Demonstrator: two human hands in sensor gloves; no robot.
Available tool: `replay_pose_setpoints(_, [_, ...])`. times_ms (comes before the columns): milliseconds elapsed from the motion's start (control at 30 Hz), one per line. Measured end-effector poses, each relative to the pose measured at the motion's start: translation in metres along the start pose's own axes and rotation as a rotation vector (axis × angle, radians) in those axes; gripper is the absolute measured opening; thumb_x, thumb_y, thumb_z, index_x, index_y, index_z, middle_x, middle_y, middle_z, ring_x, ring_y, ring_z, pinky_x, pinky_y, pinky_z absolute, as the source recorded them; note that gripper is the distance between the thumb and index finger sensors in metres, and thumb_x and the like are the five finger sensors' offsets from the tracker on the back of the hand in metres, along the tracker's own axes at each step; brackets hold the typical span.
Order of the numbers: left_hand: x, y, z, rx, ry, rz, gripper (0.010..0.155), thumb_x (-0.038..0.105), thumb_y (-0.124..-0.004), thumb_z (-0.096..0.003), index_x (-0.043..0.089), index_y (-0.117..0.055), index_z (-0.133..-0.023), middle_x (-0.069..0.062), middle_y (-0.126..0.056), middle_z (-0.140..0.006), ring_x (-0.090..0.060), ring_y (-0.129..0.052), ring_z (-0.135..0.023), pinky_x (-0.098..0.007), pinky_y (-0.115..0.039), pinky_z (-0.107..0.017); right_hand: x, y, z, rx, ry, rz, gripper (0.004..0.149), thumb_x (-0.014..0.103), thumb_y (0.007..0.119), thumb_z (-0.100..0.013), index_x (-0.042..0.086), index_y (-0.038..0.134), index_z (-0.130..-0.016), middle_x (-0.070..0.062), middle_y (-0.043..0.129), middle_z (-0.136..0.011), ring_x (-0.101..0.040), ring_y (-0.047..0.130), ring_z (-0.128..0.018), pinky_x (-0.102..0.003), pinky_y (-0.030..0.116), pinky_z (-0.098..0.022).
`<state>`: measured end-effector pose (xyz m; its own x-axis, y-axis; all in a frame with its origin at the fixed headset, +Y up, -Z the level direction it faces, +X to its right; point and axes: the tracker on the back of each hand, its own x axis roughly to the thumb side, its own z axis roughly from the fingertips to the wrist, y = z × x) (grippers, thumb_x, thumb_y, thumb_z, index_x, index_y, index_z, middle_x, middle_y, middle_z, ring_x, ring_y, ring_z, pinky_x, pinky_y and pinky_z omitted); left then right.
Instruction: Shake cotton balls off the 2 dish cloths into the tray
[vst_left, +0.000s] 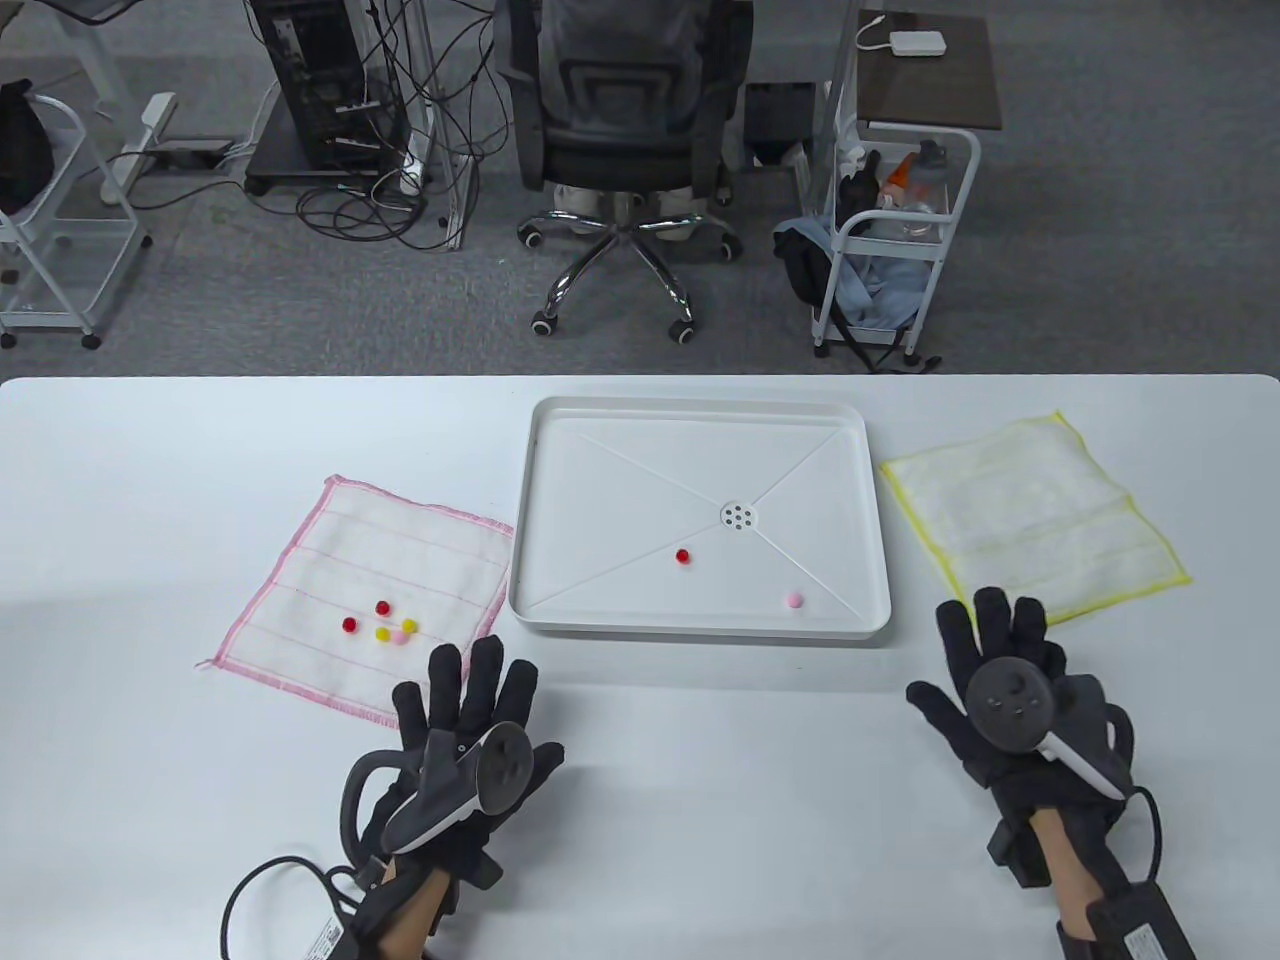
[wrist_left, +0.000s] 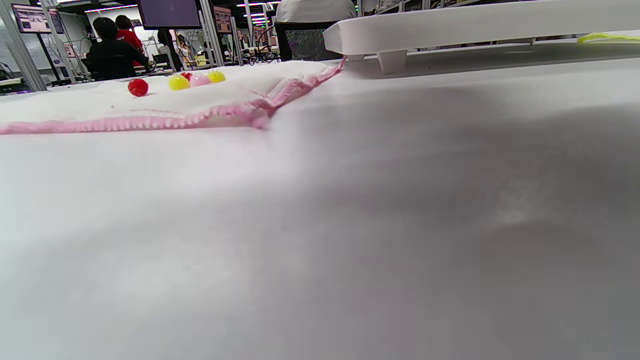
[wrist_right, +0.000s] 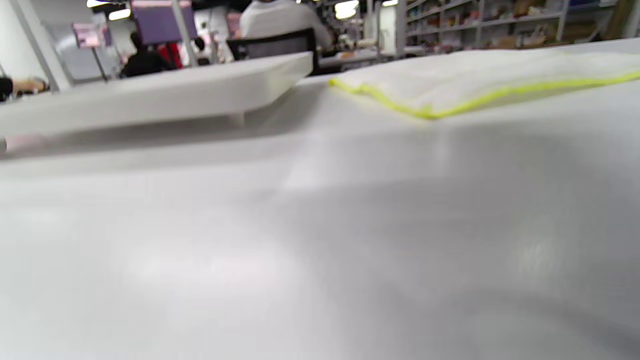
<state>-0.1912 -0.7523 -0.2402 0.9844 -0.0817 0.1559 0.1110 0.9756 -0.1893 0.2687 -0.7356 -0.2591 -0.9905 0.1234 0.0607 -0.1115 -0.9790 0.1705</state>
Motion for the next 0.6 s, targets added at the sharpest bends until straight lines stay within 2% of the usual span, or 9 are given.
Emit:
replay_pose_setpoints(100, [-0.005,0.0,0.001,-0.002,0.011,0.016,0.08,0.079,-0.035,-0.0498,0.043,-0.003,-0.114,0.005,0.011,-0.119,-0.034,0.003,-0.11,-0.062,-0.019,-0.08,0.005,0.009,0.002,0.043,-0.002,0.09,0.077,0.061,0.051,-0.052,0.034,0.002,-0.105,0.001,-0.017,-0.107,-0.031,-0.019,-0.094,-0.061,0.012,-0.074])
replay_pose_setpoints(300, [-0.022,0.0,0.001,0.001,0.08,0.05,0.082,0.08,-0.037,-0.0491,0.042,-0.003,-0.114,0.005,0.011,-0.119,-0.034,0.003,-0.11,-0.062,-0.018,-0.08,-0.003,0.015,0.012,0.046,0.007,0.081,0.078,0.062,0.051,-0.051,0.034,0.002,-0.104,-0.001,-0.017,-0.107,-0.032,-0.019,-0.093,-0.061,0.012,-0.074])
replay_pose_setpoints(600, [-0.072,0.002,0.005,0.004,0.283,0.155,0.085,0.079,-0.041,-0.0486,0.039,-0.003,-0.113,0.005,0.011,-0.119,-0.032,0.005,-0.11,-0.061,-0.014,-0.079,-0.009,0.017,0.012,0.06,0.022,0.065,0.079,0.062,0.051,-0.051,0.033,0.001,-0.104,-0.001,-0.018,-0.106,-0.031,-0.019,-0.093,-0.061,0.012,-0.074])
